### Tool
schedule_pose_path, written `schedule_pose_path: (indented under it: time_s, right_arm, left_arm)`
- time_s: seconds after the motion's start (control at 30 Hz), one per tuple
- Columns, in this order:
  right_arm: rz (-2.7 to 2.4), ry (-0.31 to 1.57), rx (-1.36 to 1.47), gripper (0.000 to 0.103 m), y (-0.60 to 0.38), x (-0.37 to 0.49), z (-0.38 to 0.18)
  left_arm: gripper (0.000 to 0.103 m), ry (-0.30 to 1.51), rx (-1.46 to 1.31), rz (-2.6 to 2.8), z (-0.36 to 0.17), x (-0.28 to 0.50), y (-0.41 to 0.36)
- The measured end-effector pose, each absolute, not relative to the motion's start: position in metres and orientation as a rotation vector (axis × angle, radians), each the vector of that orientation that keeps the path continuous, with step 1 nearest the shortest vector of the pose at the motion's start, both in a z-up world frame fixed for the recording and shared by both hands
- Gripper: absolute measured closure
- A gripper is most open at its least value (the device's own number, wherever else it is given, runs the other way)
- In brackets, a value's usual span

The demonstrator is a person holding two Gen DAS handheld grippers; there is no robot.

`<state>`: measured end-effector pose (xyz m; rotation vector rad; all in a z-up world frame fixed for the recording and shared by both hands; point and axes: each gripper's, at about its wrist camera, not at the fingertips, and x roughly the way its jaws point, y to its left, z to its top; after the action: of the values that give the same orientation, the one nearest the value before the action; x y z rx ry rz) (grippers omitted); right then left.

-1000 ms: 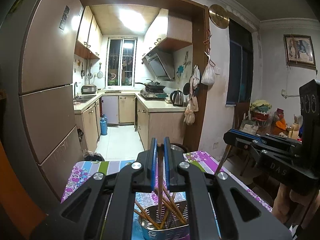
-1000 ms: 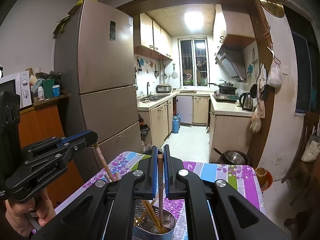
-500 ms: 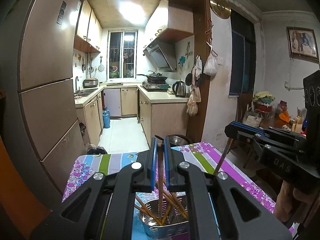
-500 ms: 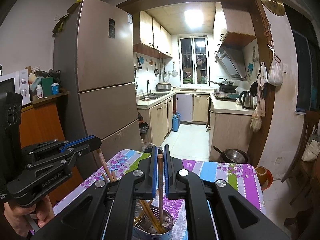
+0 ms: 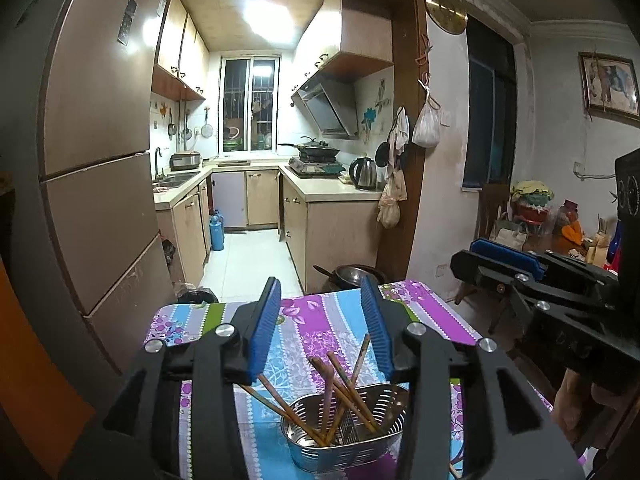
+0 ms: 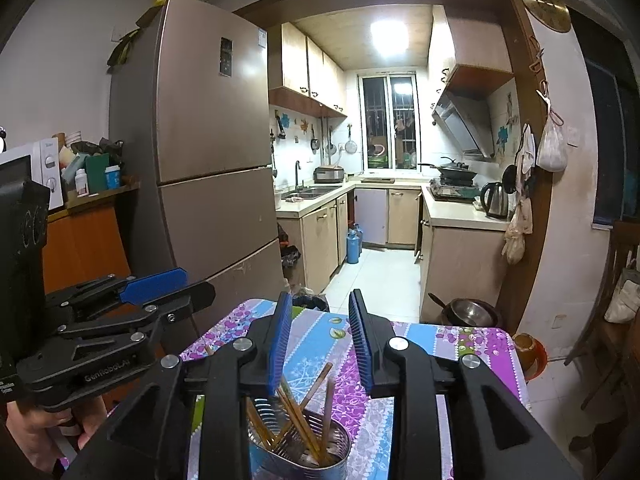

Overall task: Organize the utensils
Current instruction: 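Move both open grippers back down to the remaining chopsticks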

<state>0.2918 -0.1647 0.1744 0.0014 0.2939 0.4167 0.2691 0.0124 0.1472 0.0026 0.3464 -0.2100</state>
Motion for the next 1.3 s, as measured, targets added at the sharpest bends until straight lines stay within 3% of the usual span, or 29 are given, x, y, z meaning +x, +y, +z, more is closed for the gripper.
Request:
schedule_pose_path:
  time_s: [0.17, 0.33, 0.43, 0.57, 0.73, 0.87, 1.2, 1.3]
  right_arm:
    - [0.439, 0.240, 0.005, 0.068, -0.171, 0.260, 0.186]
    - [0.506, 0.213, 0.013, 0.059, -0.199, 0.178, 0.175]
    - [0.519, 0.217, 0.014, 0.059, -0.222, 0.116, 0.139]
    - [0.506, 0.300, 0.050, 0.059, -0.235, 0.050, 0.056]
    - [0.454, 0.423, 0.115, 0.061, -0.213, 0.005, -0.044]
    - [0.465, 0.476, 0.065, 0.064, -0.175, -0.013, -0.089]
    - [0.411, 0.499, 0.004, 0.068, -0.148, -0.011, -0.117]
    - [0.399, 0.502, 0.005, 0.068, -0.148, -0.005, -0.121]
  left_arm:
    - [0.058, 0.308, -0.005, -0.216, 0.154, 0.246, 0.016]
    - [0.043, 0.218, 0.061, -0.244, 0.143, 0.167, 0.030]
    - [0.040, 0.185, 0.088, -0.262, 0.112, 0.109, 0.044]
    - [0.040, 0.264, 0.125, -0.284, 0.030, 0.049, 0.053]
    - [0.040, 0.460, 0.054, -0.300, -0.067, 0.032, 0.057]
    - [0.041, 0.495, 0.075, -0.301, -0.099, 0.020, 0.050]
    - [0.078, 0.505, 0.125, -0.359, -0.134, -0.004, 0.028]
    - [0.080, 0.508, 0.148, -0.344, -0.141, 0.000, 0.020]
